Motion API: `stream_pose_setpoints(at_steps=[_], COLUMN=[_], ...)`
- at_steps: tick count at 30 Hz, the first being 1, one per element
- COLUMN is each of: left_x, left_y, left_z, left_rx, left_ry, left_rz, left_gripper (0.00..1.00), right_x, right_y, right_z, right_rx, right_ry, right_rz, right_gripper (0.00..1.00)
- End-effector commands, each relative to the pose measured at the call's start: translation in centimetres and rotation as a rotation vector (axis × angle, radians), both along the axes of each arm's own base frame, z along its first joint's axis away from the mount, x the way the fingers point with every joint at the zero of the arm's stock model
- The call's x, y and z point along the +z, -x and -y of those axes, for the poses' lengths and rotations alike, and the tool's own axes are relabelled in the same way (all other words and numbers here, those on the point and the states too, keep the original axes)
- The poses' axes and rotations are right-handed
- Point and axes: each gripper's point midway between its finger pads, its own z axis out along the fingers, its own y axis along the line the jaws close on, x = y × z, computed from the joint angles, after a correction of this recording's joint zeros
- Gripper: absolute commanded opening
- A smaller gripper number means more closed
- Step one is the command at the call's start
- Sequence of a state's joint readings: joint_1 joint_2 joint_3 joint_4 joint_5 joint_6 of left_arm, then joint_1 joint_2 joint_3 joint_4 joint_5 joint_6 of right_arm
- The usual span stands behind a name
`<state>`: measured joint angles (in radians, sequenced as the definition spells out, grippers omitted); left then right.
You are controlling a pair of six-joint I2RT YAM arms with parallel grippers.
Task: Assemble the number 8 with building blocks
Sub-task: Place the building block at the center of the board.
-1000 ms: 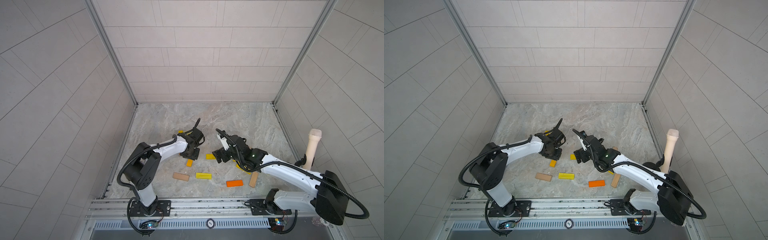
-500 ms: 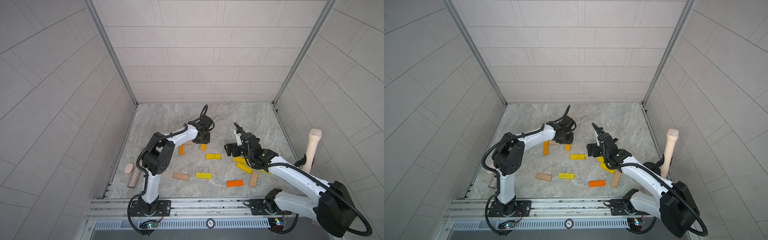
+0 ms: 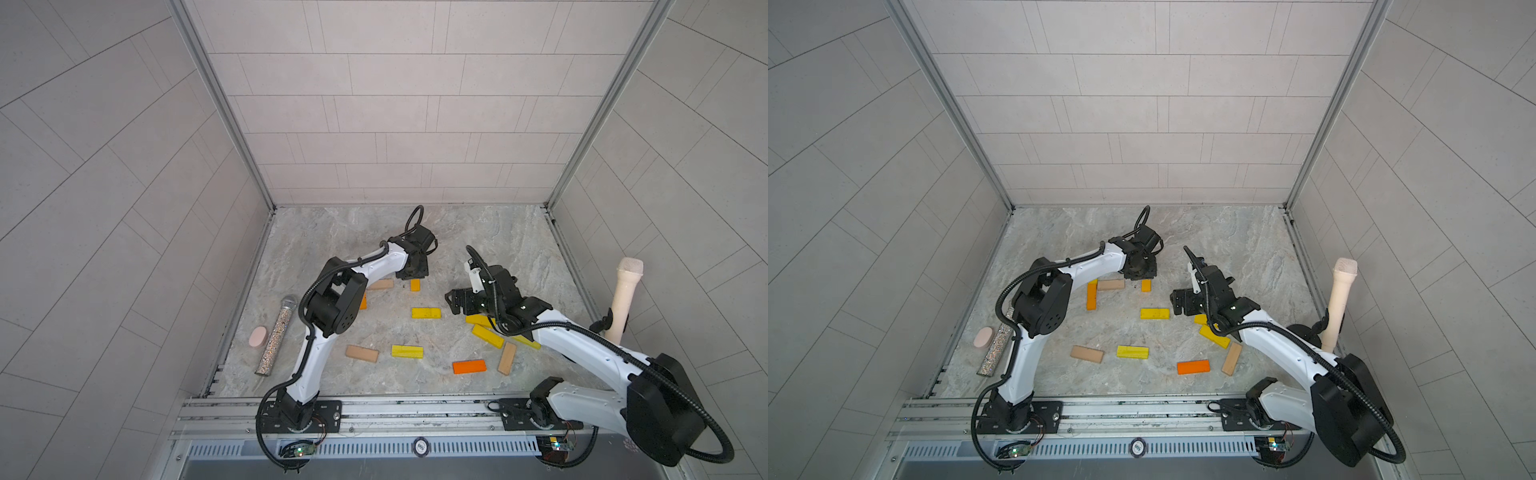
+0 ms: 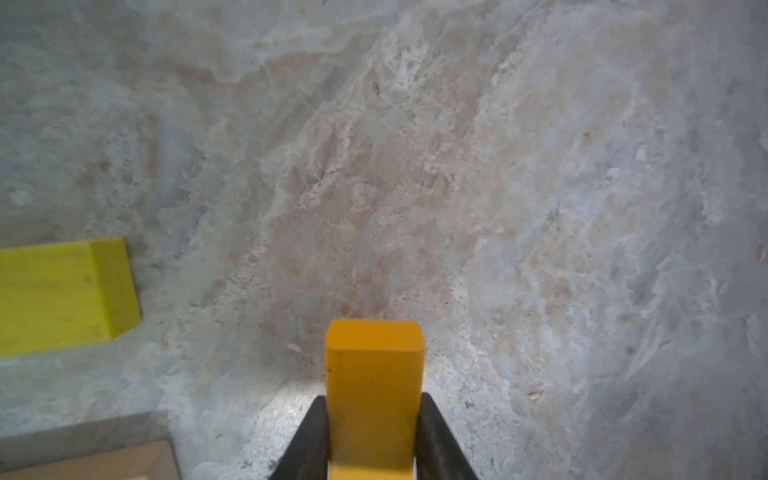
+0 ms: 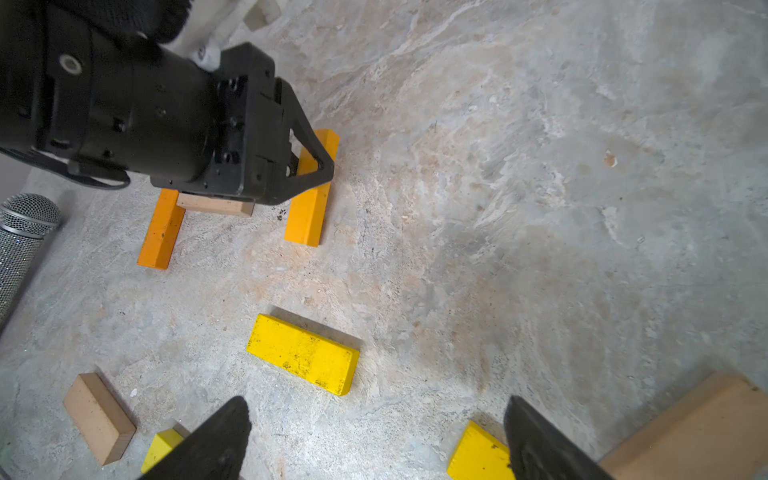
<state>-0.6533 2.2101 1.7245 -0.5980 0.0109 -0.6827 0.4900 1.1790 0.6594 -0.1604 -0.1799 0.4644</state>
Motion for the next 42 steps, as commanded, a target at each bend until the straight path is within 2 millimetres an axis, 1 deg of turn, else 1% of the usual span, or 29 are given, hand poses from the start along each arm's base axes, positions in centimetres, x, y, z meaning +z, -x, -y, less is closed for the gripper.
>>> stream_pose_setpoints(at_steps=[1, 3, 4, 6, 9, 11, 13, 15, 17, 19, 21, 24, 27, 33, 36, 42], left_x=[-0.6, -0.2, 0.1, 1.2, 3.3, 5.1, 6.5, 7.7, 8.6, 8.9, 9.0, 8.7, 8.4, 7.6, 7.2, 5.8], left_y=[-0.6, -0.8, -0.8, -1.1, -1.1, -1.0, -0.8, -0.4, 0.0, 0.4, 0.8, 1.5, 2.0, 3.0, 3.6, 5.2], left_z=[-0.6, -0.4, -0.3, 0.1, 0.3, 0.0, -0.8, -1.9, -3.6, -5.4, -7.1, -9.8, -11.7, -14.2, -14.7, -16.0], left_rx=[0.041, 0.030, 0.024, 0.006, -0.017, -0.029, -0.030, -0.026, -0.010, 0.012, 0.035, 0.072, 0.096, 0.120, 0.128, 0.141], left_ry=[-0.013, 0.001, 0.011, 0.045, 0.091, 0.118, 0.138, 0.157, 0.164, 0.172, 0.182, 0.183, 0.207, 0.261, 0.282, 0.266], left_rz=[-0.007, 0.002, 0.012, 0.043, 0.098, 0.143, 0.175, 0.198, 0.213, 0.215, 0.218, 0.214, 0.214, 0.249, 0.262, 0.242], left_gripper=[0.33, 0.39, 0.43, 0.51, 0.63, 0.73, 0.82, 0.89, 0.95, 0.99, 1.00, 1.00, 1.00, 1.00, 1.00, 1.00], right_x=[1.3, 1.4, 1.4, 1.5, 1.6, 1.7, 1.7, 1.7, 1.6, 1.4, 1.1, 0.4, -0.4, -2.0, -3.3, -5.1], right_y=[-0.7, -0.8, -0.9, -0.9, -1.1, -1.2, -1.4, -1.7, -2.0, -2.3, -2.7, -3.6, -4.5, -6.4, -7.2, -8.6], right_z=[-0.7, -0.8, -0.7, -0.8, -1.0, -1.3, -1.7, -2.3, -2.9, -3.7, -4.4, -5.6, -7.1, -9.4, -9.9, -10.6], right_rx=[0.006, 0.007, 0.003, 0.002, 0.006, 0.015, 0.021, 0.027, 0.035, 0.041, 0.041, 0.031, 0.025, -0.015, -0.045, -0.082], right_ry=[-0.034, -0.035, -0.033, -0.037, -0.032, -0.025, -0.018, -0.012, -0.003, 0.008, 0.021, 0.014, -0.007, -0.040, -0.030, 0.032], right_rz=[0.024, 0.028, 0.027, 0.024, 0.021, 0.014, 0.009, 0.008, 0.002, -0.008, -0.022, -0.063, -0.104, -0.160, -0.187, -0.203], right_gripper=[0.97, 0.97, 0.97, 0.97, 0.97, 0.96, 0.96, 0.96, 0.95, 0.94, 0.92, 0.84, 0.77, 0.63, 0.60, 0.55])
